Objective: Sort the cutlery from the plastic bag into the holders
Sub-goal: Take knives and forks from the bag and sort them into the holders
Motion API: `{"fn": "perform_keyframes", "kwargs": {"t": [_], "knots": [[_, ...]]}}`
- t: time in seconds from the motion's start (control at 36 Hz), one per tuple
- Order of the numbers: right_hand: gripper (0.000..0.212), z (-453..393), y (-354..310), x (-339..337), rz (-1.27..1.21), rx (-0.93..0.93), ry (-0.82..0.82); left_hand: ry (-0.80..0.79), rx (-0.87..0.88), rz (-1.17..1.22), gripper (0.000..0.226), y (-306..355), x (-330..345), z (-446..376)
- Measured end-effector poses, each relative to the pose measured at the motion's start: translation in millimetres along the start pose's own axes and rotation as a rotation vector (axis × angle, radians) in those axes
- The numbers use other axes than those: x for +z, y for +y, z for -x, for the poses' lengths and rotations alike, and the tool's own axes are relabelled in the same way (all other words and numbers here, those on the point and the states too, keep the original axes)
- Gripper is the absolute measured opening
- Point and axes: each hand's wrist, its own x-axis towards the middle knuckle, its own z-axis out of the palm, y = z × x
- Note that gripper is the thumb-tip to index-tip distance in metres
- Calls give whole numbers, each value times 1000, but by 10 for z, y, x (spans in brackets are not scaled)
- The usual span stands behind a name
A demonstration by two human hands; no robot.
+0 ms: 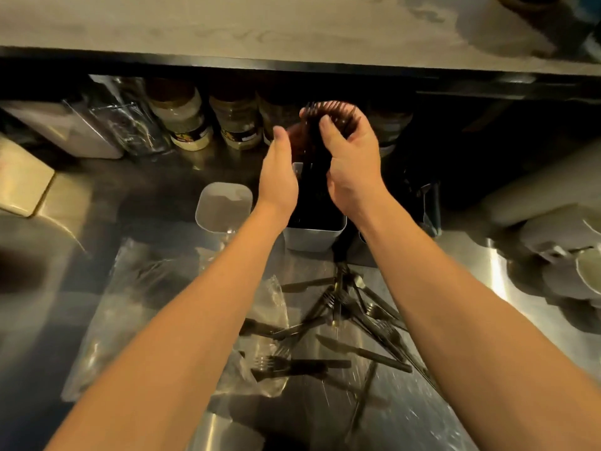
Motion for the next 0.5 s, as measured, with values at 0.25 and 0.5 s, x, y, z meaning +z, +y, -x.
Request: {"fn": "perform_keyframes", "kwargs": {"t": [0.25, 0.5], "knots": [[21, 144, 404, -101, 481, -125, -73, 55, 384, -401, 45, -198, -78, 74], [32, 348, 622, -305, 1325, -419, -91, -113, 345, -1181, 62, -340, -214, 91]]}}
